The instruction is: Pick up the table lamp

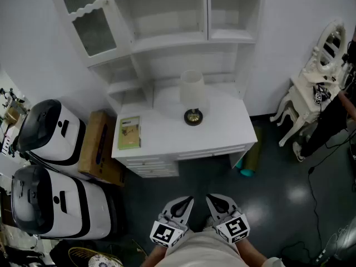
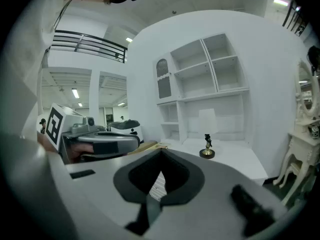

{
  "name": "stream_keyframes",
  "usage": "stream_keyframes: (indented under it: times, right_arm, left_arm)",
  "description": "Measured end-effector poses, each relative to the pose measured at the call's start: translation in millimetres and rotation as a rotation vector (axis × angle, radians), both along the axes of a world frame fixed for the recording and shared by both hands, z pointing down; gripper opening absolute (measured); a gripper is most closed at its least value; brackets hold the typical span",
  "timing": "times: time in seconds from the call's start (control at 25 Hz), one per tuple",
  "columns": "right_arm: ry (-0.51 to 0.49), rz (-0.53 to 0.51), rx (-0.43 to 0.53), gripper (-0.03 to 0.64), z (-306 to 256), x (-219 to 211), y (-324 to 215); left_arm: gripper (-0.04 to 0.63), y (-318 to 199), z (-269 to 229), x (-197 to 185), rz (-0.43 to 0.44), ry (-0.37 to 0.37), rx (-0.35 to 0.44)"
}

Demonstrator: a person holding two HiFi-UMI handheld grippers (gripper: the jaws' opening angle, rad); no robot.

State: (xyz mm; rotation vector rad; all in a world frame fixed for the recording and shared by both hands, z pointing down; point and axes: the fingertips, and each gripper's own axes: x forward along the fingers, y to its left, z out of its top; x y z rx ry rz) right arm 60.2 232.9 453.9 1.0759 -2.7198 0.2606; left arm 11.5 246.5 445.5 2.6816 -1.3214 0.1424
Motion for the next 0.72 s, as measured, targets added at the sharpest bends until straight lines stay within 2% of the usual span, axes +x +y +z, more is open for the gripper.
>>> stream_keyframes:
  times: [0.28,0.56,0.72]
  right_arm:
    - [0.011,0.001,-0.032,0.011,5,14,10]
    - [-0.064,0.024,-0.049,0.011,10,44,14]
    - [-0.034,0.002,-0.042,0.012,18,53,14]
  left_arm:
    - [0.011,8,-1,14,-0.001,-0.013,-0.014]
    - [0.011,15,6,35,-0.028,0.001,-0.043]
    - [0.011,16,12,47,-0.050,0.001,-0.057]
